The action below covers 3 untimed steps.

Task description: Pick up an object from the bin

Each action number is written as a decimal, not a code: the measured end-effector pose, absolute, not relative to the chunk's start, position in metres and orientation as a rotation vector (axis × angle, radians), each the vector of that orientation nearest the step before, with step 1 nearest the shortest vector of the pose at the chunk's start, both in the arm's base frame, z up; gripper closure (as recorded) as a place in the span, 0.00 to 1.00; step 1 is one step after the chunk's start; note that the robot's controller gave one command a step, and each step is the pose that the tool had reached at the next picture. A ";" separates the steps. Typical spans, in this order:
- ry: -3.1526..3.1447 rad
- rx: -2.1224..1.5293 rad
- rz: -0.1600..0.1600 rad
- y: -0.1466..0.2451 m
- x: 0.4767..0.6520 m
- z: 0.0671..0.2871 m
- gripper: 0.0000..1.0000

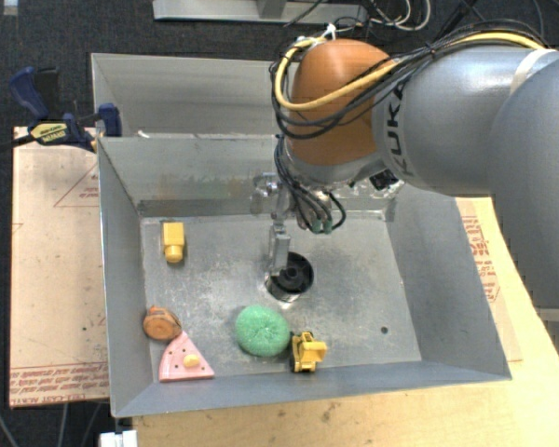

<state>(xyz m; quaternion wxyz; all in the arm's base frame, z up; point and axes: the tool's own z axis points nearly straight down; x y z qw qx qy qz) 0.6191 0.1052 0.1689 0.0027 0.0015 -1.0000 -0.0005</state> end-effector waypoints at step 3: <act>-3.110 0.426 -0.003 0.023 0.585 0.129 0.00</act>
Offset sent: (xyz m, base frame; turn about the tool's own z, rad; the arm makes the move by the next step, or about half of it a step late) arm -0.0256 -0.0801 -0.0989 -0.2558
